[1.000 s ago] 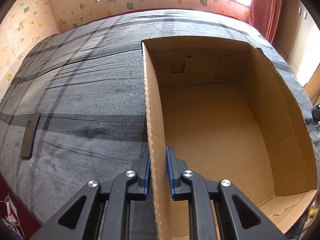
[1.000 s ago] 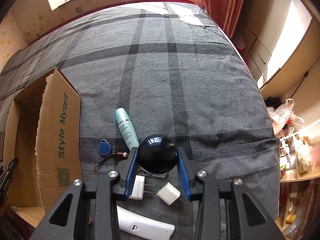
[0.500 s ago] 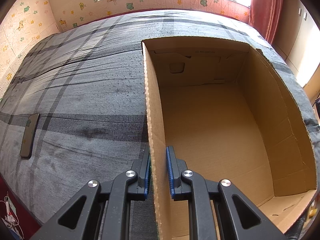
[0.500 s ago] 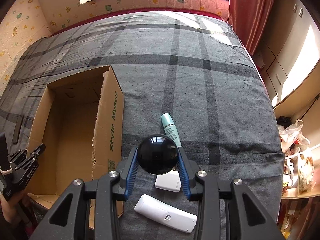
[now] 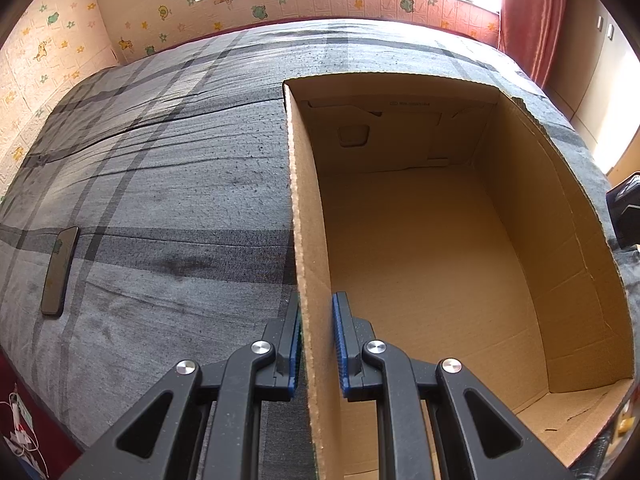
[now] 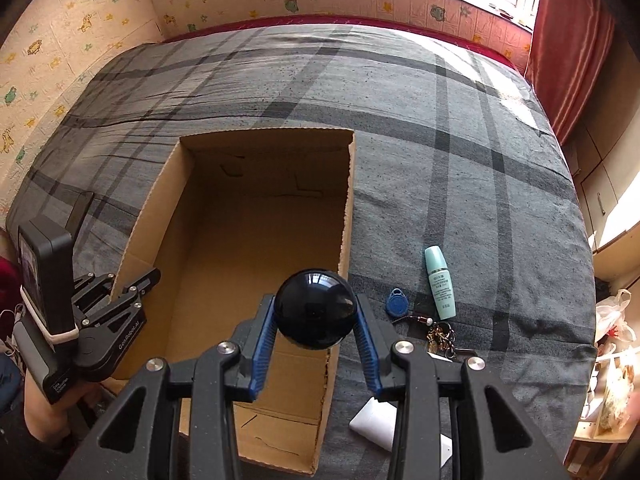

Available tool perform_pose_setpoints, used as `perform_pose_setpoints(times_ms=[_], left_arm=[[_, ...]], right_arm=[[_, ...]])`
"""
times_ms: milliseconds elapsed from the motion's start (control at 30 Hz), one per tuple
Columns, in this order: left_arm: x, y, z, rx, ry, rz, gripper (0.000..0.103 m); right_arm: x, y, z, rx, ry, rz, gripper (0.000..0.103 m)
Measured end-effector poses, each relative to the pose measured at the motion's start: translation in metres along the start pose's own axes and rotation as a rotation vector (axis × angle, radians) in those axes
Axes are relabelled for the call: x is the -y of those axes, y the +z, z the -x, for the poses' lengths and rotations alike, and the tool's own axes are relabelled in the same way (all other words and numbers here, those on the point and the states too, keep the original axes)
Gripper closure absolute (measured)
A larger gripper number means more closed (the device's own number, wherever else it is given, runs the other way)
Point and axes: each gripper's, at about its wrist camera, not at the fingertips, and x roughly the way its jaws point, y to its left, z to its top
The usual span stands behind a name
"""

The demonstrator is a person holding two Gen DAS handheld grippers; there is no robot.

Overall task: Organize rigid objects
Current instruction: 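Lift the black ball and carry it over the box with the right tool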

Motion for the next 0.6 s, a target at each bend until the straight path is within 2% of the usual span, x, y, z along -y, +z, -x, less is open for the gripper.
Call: perform_pose_setpoints(times_ms=[233,600], left_arm=[[0.000,0.001,0.000,-0.002,-0.001,0.000,0.088],[0.001,0.000,-0.001,-0.002,0.003,-0.003,0.087]], right_arm=[[-0.027,0.005,-0.020,-0.024,0.001,0.058,0.063],[-0.048,0.006,-0.075,-0.110,0.001,0.081,0.063]])
